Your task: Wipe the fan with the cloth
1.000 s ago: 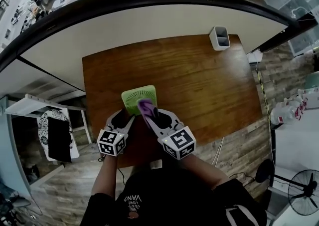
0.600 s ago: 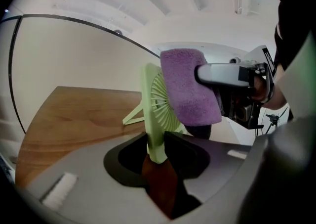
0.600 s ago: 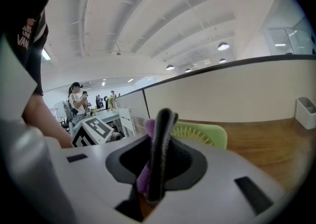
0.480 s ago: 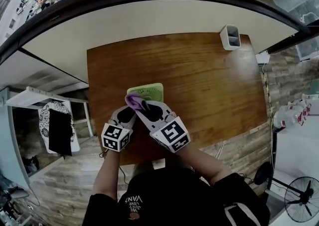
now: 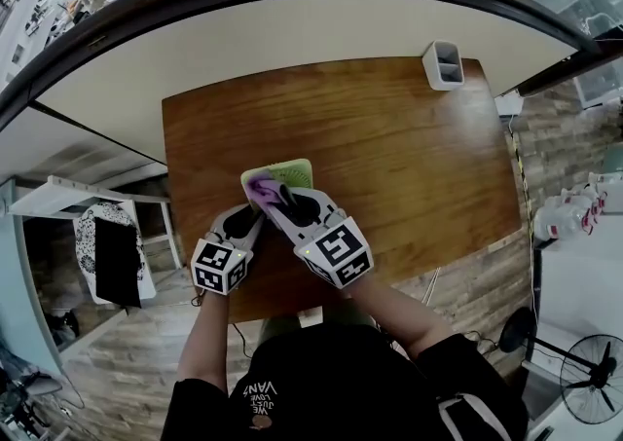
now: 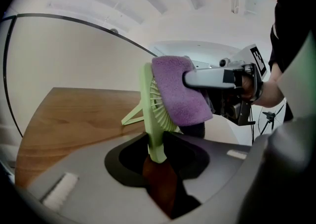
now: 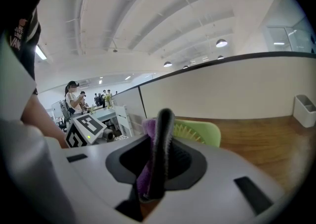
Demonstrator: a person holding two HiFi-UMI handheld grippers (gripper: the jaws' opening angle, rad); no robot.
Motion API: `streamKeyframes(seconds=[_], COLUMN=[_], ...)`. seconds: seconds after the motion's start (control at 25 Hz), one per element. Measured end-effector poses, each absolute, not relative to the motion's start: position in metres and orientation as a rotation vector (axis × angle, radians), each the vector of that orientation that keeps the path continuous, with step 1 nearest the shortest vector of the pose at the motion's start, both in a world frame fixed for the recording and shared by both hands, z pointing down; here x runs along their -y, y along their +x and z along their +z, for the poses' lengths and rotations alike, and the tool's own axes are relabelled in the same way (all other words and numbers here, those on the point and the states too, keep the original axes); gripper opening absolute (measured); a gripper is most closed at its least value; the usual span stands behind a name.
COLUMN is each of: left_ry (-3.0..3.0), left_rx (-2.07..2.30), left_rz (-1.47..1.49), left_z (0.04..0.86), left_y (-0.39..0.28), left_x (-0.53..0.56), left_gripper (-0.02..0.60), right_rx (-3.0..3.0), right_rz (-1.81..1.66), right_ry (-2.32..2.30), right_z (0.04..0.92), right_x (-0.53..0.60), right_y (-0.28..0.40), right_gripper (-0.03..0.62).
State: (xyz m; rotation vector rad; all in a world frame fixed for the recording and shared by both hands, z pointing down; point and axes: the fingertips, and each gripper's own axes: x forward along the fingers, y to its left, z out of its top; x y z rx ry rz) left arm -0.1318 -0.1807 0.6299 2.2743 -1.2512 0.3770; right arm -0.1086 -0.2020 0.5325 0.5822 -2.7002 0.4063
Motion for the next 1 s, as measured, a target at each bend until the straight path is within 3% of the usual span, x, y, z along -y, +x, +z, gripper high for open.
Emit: streamKeyframes(seconds=[0.64,1.0], left_ry=[2.290,2.268], left_rx=[1.219,1.256], left_rz=[0.392,0.395], left_z=[0.630,0.628], left_y=[-0.132,-0.132], left_x=[0.181,0.173], left_gripper=[0.109,0.134], right_rx=[2.565,2.628], right_rz=[0.500,0.444], right_ry=[1.008,0.893], right_z=[0.542,0.541], right_x=[0.236,0.200], right_y=[0.001,-0.030], right_gripper=[0.084,0.084])
